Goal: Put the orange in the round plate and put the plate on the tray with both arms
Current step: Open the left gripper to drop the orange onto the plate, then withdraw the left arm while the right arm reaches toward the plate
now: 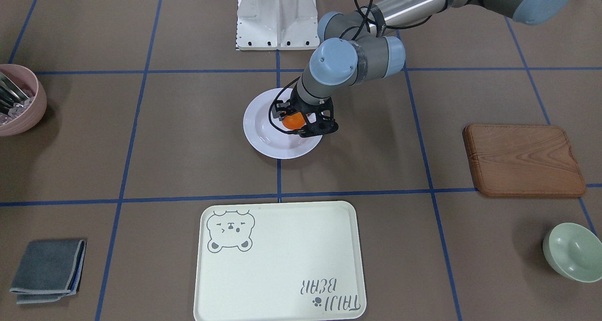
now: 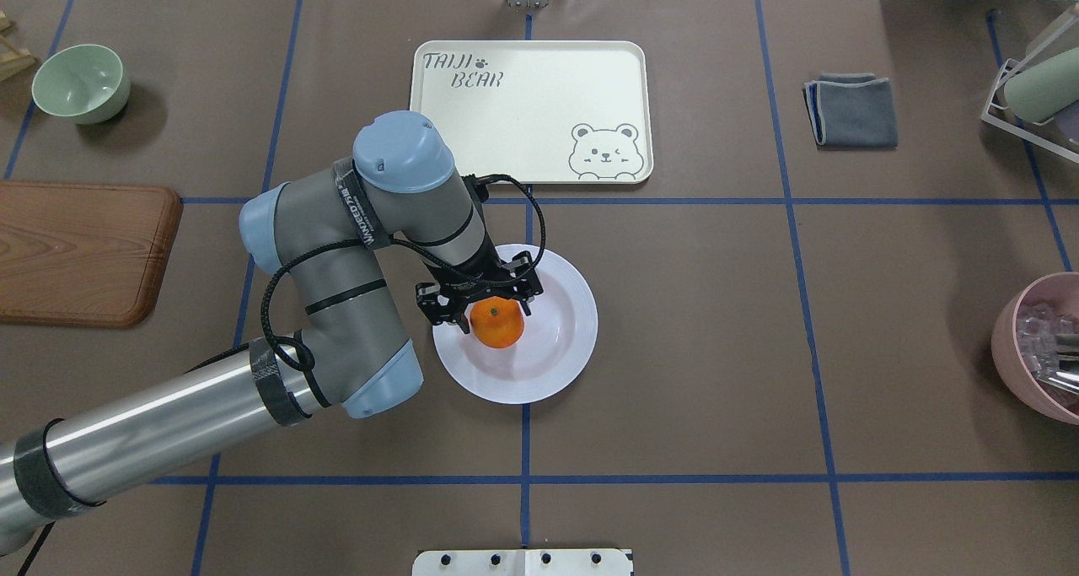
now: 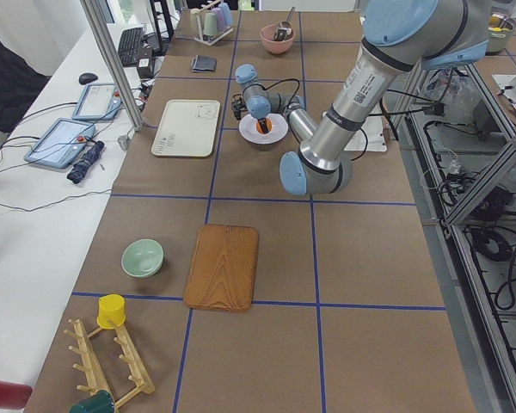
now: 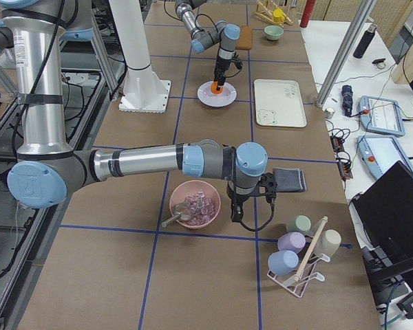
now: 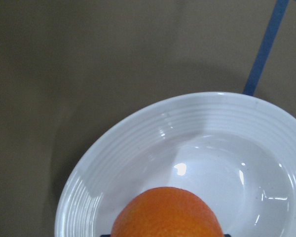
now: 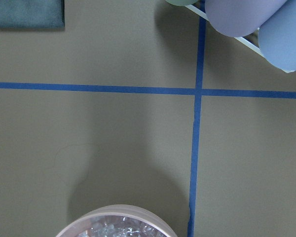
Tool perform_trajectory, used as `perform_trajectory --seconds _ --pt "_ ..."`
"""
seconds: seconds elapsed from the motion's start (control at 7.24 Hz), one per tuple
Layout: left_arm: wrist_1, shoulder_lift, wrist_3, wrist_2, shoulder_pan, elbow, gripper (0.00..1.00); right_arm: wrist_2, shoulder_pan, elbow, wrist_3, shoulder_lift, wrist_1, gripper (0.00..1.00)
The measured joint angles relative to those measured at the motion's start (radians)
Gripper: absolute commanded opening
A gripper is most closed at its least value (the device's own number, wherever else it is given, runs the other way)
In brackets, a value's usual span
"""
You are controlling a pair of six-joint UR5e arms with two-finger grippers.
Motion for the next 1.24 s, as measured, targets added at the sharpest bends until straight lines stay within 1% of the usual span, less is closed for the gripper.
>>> perform_trajectory --seconds 0.14,0.28,0.41,0.55,0.69,0.83,0.97,1.1,1.24 --pt "-0.011 -0.005 -0.014 0.001 -0.013 -0.009 0.99 0.000 0.000 0.000 0.000 0.004 0.001 1.00" --pt "-0.012 -0.001 -0.017 -0.002 -0.049 -0.029 0.99 0.000 0.000 0.002 -0.001 0.010 0.002 1.00" --pt "-0.010 0.025 0.000 -0.006 -0.101 -0.067 0.99 0.002 -0.001 0.007 0.000 0.020 0.003 1.00" --pt "-0.008 0.080 0.053 -0.004 -0.162 -0.122 0.99 0.013 -0.010 0.021 0.019 0.036 0.003 1.00" --pt "-0.005 0.143 0.128 -0.003 -0.227 -0.163 0.99 0.036 -0.036 0.042 0.085 0.057 0.006 1.00" --pt "0.006 0.194 0.222 -0.002 -0.294 -0.173 0.99 0.061 -0.079 0.062 0.202 0.090 0.024 1.00" --pt "0.039 0.226 0.341 -0.002 -0.362 -0.166 0.99 0.089 -0.138 0.074 0.354 0.120 0.085 1.00" --pt "0.102 0.242 0.487 -0.002 -0.433 -0.153 0.99 0.110 -0.208 0.075 0.527 0.139 0.195 1.00" --pt "0.171 0.249 0.637 -0.003 -0.502 -0.136 0.99 0.120 -0.283 0.063 0.728 0.155 0.350 1.00"
